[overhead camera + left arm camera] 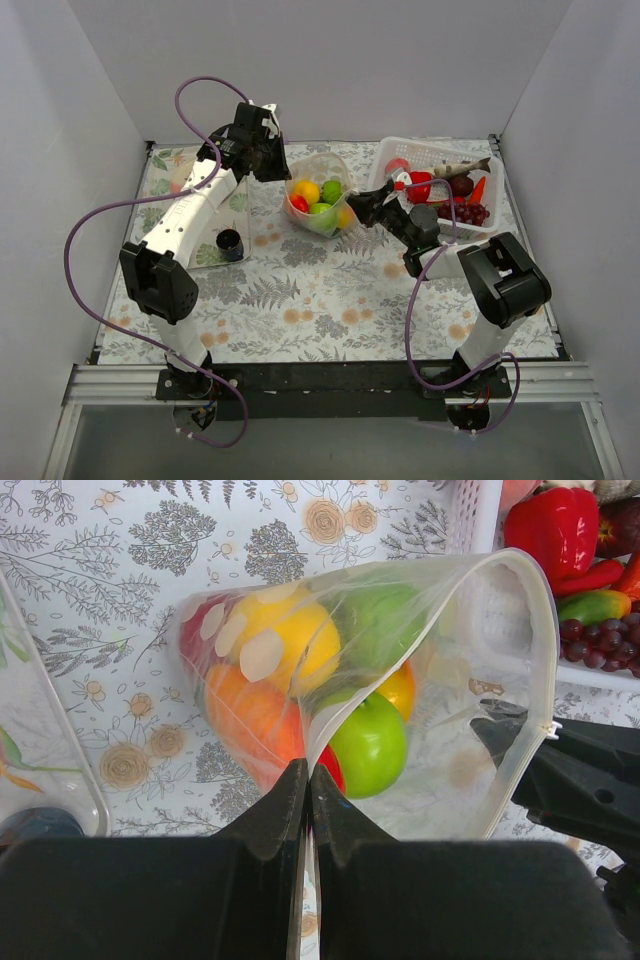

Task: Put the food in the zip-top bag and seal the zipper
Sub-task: Zip the zipper food storage bag at the center of the board.

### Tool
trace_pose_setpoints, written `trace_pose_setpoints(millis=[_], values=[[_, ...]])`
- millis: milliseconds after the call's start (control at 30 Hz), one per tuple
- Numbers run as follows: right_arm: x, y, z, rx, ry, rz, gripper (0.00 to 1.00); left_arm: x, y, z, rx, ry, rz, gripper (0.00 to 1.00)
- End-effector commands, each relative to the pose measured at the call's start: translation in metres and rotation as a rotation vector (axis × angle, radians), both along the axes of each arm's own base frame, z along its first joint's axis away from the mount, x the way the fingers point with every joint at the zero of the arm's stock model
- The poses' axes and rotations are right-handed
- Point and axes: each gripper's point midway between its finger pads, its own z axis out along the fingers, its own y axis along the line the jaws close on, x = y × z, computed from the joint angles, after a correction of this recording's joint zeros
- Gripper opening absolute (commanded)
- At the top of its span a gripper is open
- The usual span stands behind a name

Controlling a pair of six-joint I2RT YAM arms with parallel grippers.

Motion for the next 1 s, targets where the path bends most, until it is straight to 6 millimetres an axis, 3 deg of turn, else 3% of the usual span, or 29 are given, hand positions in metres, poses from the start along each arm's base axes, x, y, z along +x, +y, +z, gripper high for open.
trace_pose_setpoints(millis=[0, 67, 233, 400, 433, 500, 533, 567, 700, 733, 800, 967], values=[[-0.023, -0.014, 0.128, 0.215, -0.447, -0.023, 0.1, -0.002, 0.004, 0.014, -0.013, -0.033, -0.005, 0.0], [-0.026, -0.016, 0.127, 0.214, -0.443, -0.028, 0.01, -0.001, 0.005, 0.014, -0.011, -0.032, 0.001, 0.0], [-0.044, -0.028, 0.132, 0.202, -0.453, -0.042, 0.01, 0.009, 0.015, 0.019, -0.001, -0.051, 0.04, 0.0], [-0.074, -0.03, 0.12, 0.143, -0.401, 0.008, 0.01, 0.035, 0.031, 0.014, 0.079, -0.076, 0.124, 0.0], [-0.074, -0.028, 0.105, 0.1, -0.339, 0.015, 0.01, 0.039, 0.032, 0.014, 0.083, -0.082, 0.135, 0.0], [-0.082, -0.03, 0.099, 0.051, -0.315, 0.016, 0.01, 0.046, 0.035, 0.008, 0.101, -0.081, 0.151, 0.0], [-0.079, -0.029, 0.073, -0.014, -0.211, 0.018, 0.01, 0.05, 0.037, 0.012, 0.1, -0.09, 0.162, 0.0], [-0.082, -0.031, 0.075, -0.031, -0.204, 0.019, 0.01, 0.054, 0.037, 0.007, 0.107, -0.083, 0.167, 0.0], [-0.092, -0.028, 0.051, -0.099, -0.116, 0.025, 0.01, 0.06, 0.025, 0.009, 0.056, -0.081, 0.139, 0.0], [-0.092, -0.027, 0.048, -0.115, -0.115, 0.021, 0.01, 0.058, 0.019, 0.01, 0.03, -0.075, 0.122, 0.08], [-0.091, -0.021, 0.035, -0.145, -0.072, 0.021, 0.01, 0.053, 0.008, 0.013, -0.025, -0.063, 0.087, 0.13], [-0.084, -0.009, 0.024, -0.174, -0.001, 0.023, 0.01, 0.036, -0.001, 0.029, -0.081, -0.084, 0.018, 0.52]])
